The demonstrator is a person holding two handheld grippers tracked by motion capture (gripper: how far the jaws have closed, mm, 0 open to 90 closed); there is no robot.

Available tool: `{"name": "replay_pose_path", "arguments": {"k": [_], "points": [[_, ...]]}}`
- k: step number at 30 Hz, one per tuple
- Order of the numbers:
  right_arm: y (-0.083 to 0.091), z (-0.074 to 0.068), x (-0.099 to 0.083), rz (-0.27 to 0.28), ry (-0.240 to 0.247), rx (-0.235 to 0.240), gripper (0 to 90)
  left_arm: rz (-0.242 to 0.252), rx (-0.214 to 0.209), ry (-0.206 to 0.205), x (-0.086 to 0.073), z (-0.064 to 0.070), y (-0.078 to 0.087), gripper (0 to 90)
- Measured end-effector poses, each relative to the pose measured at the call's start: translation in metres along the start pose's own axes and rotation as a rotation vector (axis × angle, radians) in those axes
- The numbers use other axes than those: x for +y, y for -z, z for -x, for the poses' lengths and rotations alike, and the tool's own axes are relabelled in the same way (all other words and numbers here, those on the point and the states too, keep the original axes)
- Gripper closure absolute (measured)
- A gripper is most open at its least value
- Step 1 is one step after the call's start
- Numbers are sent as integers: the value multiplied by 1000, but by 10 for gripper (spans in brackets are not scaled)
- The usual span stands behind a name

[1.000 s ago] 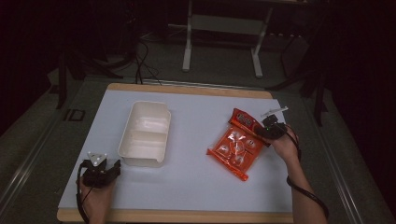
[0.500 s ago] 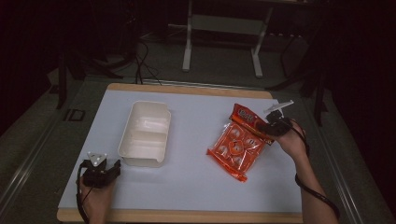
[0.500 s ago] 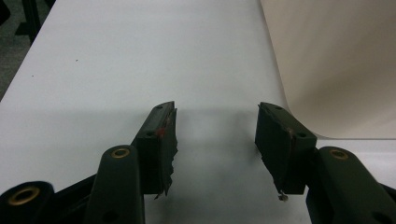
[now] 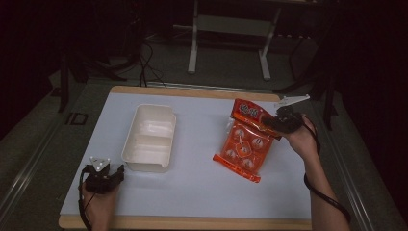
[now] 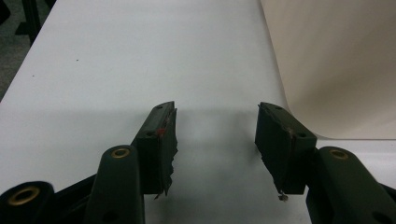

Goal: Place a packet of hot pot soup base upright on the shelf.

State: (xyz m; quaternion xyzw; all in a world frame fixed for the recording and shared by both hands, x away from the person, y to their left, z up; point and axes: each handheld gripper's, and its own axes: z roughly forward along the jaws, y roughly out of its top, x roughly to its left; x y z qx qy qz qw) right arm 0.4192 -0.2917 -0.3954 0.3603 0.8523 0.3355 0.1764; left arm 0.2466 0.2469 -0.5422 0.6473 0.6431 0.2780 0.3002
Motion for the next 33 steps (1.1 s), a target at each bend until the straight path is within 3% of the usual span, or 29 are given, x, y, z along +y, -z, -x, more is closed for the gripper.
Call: {"name": "replay_pose_path", "arguments": {"k": [6, 13, 17, 20, 25, 26, 33], "points": [[9, -7, 12, 34, 27, 0, 899, 1, 0, 1, 0, 0, 0, 482], [20, -9, 19, 89, 27, 1, 899, 1, 0, 2, 0, 0, 0, 482], [24, -11, 21, 82, 42, 40, 899, -1, 1, -1, 0, 0, 0, 482], [23, -15, 24, 60, 57, 89, 896, -3, 3, -2, 0, 0, 0, 481], [19, -16, 30, 14, 71, 115, 873, -2, 3, -2, 0, 0, 0, 480], [18, -16, 33, -4, 68, 141, 848, -4, 3, -2, 0, 0, 0, 480], [18, -20, 42, -55, 108, 175, 804, -4, 2, -2, 0, 0, 0, 480]]}}
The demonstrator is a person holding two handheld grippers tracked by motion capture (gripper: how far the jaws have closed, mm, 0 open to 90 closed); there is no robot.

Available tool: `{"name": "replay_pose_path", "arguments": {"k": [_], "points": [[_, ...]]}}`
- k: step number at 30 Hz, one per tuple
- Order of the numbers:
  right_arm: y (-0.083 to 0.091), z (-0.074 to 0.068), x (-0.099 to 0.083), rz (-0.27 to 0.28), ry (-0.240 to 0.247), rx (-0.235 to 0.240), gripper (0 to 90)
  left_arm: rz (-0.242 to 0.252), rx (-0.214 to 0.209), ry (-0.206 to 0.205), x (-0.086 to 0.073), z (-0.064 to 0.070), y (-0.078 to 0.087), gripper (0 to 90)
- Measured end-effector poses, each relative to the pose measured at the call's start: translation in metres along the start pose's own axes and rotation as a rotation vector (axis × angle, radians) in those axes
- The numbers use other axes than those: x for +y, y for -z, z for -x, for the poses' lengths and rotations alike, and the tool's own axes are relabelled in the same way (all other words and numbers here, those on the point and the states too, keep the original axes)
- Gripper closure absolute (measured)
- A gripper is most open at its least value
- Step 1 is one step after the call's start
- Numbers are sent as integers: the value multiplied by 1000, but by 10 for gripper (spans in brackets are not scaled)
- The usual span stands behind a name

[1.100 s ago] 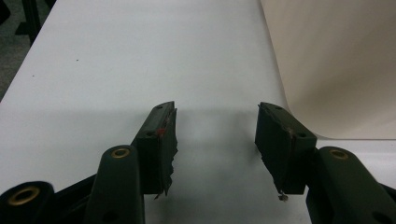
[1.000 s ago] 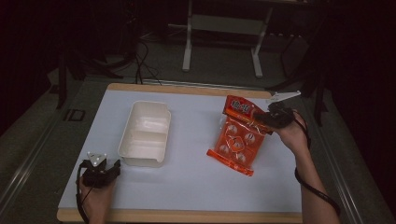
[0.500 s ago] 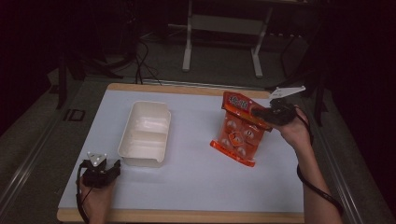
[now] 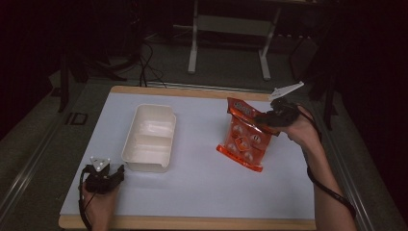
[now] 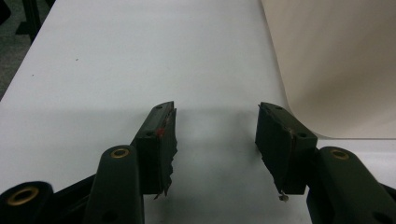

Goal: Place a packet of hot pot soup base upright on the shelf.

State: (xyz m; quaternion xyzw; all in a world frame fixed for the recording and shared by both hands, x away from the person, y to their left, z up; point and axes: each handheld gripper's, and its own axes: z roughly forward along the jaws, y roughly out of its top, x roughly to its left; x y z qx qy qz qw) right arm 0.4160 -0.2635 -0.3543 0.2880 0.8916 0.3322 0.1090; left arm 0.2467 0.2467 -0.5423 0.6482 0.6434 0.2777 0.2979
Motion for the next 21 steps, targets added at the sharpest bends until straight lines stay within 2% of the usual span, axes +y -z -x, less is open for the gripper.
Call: {"name": "replay_pose_path", "arguments": {"k": [4, 5, 8, 9, 10, 11, 12, 13, 14, 15, 16, 17, 18, 19, 20, 21], "points": [[1, -4, 7, -2, 21, 25, 794, 0, 1, -1, 0, 0, 0, 480], [-1, -4, 11, -27, 24, 39, 785, 1, -1, 0, 0, 0, 0, 480], [-4, -4, 14, -47, 24, 45, 779, 3, -2, 2, 0, 0, 0, 480], [-5, -3, 17, -52, 17, 91, 803, 3, -2, 3, 0, 0, 0, 480], [-5, -3, 17, -52, 17, 91, 803, 3, -2, 3, 0, 0, 0, 480], [-2, -2, 18, -12, 4, 135, 846, 3, -3, 4, 0, -1, 0, 480], [-2, -2, 18, -12, 4, 135, 846, 3, -3, 4, 0, -1, 0, 480], [0, -3, 20, 8, 4, 152, 889, 0, -2, 1, 0, -1, 0, 480], [0, -3, 20, 8, 4, 152, 889, 0, -2, 1, 0, -1, 0, 480], [0, -5, 22, -3, 8, 173, 893, 3, -3, 1, 0, 0, 0, 480], [0, -5, 22, -3, 8, 173, 893, 3, -3, 1, 0, 0, 0, 480], [-1, -5, 22, 0, 4, 201, 894, 7, -3, 4, 0, -1, 0, 480], [-1, -5, 22, 0, 4, 201, 894, 7, -3, 4, 0, -1, 0, 480], [-1, -5, 21, 13, -3, 239, 894, 5, -3, 4, 0, -1, 0, 479], [-1, -5, 21, 13, -3, 239, 894, 5, -3, 4, 0, -1, 0, 480], [-1, -4, 19, 30, -19, 276, 893, 4, -3, 1, 0, 0, 0, 480]]}}
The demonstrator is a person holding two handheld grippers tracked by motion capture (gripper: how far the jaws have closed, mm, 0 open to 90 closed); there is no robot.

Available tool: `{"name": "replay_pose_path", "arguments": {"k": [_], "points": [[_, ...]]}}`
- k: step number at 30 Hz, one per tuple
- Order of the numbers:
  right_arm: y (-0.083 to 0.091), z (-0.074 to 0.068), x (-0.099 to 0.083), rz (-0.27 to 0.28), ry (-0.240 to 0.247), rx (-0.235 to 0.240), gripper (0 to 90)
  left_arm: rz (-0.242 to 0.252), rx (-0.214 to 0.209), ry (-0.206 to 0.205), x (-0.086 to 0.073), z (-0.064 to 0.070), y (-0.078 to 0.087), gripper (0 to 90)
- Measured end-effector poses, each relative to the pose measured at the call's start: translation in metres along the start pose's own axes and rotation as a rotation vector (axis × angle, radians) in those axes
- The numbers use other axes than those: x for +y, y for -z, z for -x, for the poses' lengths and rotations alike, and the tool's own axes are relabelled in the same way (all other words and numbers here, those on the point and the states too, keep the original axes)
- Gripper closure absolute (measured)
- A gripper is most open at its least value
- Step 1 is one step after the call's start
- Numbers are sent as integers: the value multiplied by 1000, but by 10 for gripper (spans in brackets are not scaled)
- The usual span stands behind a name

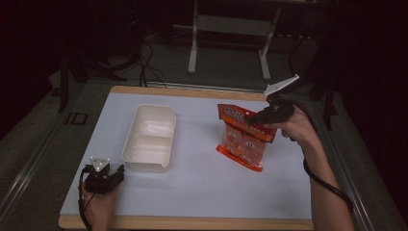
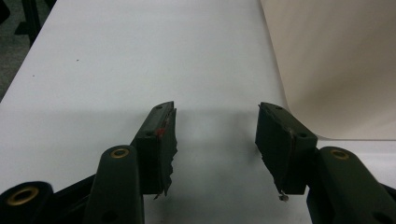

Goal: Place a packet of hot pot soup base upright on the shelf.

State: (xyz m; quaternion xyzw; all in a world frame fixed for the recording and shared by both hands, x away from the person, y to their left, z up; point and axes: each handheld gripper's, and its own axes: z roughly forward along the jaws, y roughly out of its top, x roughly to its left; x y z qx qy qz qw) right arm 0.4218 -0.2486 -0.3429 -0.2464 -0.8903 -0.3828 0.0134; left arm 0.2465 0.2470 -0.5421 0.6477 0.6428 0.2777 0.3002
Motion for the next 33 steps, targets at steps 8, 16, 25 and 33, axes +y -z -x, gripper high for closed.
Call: {"name": "replay_pose_path", "arguments": {"k": [8, 16, 25, 33], "points": [[-8, 0, 0, -92, 0, -32, 803, -3, 1, -2, 0, 0, 0, 479], [-26, -7, 6, -218, 47, -158, 778, -1, 0, 0, 0, 0, 0, 480], [-38, -13, 15, -341, 78, -252, 824, -1, 1, -2, 0, 1, 0, 479], [-41, -19, 19, -349, 106, -297, 897, -3, 1, -2, 0, 1, 0, 480]]}}
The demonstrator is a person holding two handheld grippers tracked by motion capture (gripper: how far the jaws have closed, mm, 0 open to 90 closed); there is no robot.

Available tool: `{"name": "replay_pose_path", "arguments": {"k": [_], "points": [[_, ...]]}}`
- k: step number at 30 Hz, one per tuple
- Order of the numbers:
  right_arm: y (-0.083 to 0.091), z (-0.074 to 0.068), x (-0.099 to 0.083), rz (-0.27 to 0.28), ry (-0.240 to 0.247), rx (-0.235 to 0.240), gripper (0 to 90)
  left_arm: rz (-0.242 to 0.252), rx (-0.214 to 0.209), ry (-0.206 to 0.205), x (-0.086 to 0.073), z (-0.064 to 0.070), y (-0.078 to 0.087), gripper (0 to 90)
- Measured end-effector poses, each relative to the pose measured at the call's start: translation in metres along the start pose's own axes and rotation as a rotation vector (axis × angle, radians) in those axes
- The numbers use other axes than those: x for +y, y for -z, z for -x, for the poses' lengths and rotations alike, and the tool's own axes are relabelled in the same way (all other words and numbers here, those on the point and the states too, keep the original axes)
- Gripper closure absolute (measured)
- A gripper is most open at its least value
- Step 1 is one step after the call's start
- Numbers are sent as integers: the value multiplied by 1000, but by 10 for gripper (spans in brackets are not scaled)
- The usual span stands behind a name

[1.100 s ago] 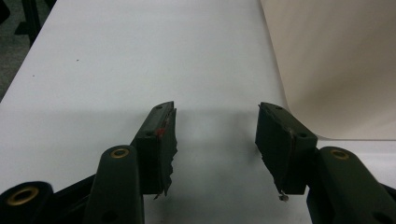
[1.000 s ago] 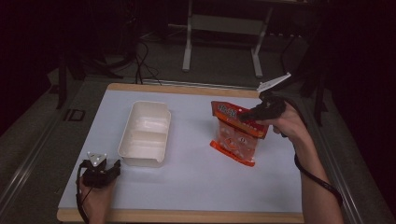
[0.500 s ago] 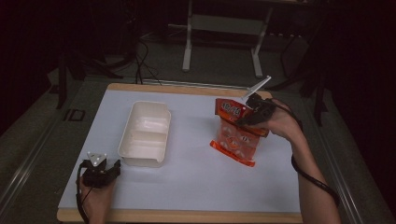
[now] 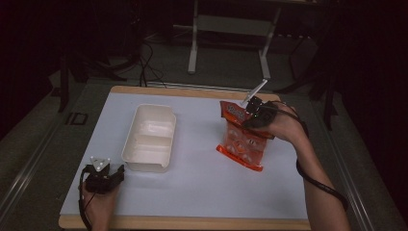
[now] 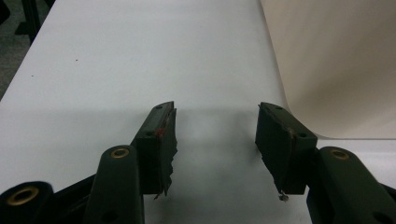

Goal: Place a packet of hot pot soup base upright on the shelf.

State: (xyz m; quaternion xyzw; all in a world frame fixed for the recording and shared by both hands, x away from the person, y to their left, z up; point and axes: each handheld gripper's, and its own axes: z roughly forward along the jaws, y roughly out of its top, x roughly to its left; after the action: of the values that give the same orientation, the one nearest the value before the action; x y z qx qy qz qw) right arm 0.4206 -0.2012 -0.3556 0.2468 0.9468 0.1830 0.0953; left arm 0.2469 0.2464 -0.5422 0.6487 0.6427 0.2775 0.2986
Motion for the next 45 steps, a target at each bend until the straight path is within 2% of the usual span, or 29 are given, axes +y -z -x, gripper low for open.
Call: {"name": "replay_pose_path", "arguments": {"k": [2, 10, 11, 12, 13, 16, 25, 39, 45], "points": [[1, 0, -1, 6, -4, -10, 899, 1, -1, 1, 0, 0, 0, 480], [8, 3, -10, 73, -39, 7, 900, 0, 4, 2, 0, 0, 0, 481], [11, 4, -12, 104, -46, 21, 900, -1, 5, 2, 0, 0, 0, 480], [11, 4, -12, 104, -46, 21, 900, -1, 5, 2, 0, 0, 0, 480], [14, 5, -12, 138, -60, 42, 900, -1, 5, 2, 0, 0, 0, 480], [15, 4, -12, 165, -65, 59, 900, 1, 6, 2, 0, 0, 0, 480], [11, -6, 2, 226, -73, 60, 900, 10, 1, 9, 0, -1, 1, 479], [9, -17, 15, 348, -123, 95, 900, 19, 3, 10, 0, -2, 1, 476], [7, -23, 20, 380, -134, 108, 900, 19, 2, 10, 0, -2, 1, 476]]}}
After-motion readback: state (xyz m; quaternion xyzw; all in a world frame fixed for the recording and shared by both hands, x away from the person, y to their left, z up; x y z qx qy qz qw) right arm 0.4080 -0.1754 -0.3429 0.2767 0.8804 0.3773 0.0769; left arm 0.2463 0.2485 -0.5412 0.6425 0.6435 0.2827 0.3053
